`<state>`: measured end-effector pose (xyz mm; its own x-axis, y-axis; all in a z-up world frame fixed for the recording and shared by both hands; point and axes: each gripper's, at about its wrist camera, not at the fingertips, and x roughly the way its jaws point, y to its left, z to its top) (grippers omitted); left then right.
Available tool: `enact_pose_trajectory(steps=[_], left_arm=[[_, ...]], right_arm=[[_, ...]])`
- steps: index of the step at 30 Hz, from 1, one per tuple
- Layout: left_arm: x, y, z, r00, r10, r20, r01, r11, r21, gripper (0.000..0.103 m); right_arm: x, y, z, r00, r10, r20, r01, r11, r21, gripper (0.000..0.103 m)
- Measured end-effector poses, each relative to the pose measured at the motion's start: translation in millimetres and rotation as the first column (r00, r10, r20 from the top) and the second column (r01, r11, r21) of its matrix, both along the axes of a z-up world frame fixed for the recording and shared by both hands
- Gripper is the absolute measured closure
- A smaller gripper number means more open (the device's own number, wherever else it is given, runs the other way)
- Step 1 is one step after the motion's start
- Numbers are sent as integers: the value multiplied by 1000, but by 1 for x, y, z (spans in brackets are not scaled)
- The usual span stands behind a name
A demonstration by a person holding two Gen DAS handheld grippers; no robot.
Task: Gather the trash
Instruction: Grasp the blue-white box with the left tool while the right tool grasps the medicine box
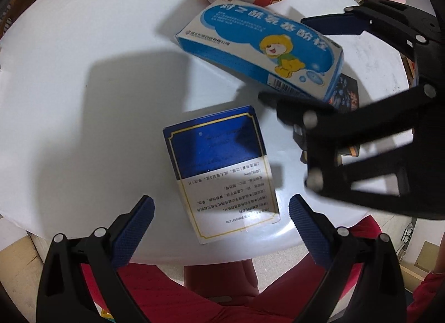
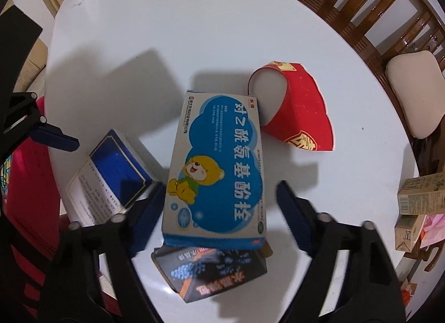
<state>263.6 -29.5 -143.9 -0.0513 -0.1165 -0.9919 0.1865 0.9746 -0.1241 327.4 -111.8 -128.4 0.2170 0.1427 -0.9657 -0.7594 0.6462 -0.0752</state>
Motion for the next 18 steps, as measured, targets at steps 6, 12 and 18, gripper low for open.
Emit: enact_pose_trajectory(steps=[6,12,18], left_arm=[[3,-2,-5,1000,8,-11,-8,1000,0,16],[3,0,0,1000,5,22,-5,1000,22,43],[0,8,2,998,2,60,-3,1000,11,44]], right_arm=[[3,1,-2,1000,-4,-7,4,1000,15,43],[3,0,-2,999,-30,17,30,999,14,43],[-9,1,2,995,-73,61,73,997,5,44]])
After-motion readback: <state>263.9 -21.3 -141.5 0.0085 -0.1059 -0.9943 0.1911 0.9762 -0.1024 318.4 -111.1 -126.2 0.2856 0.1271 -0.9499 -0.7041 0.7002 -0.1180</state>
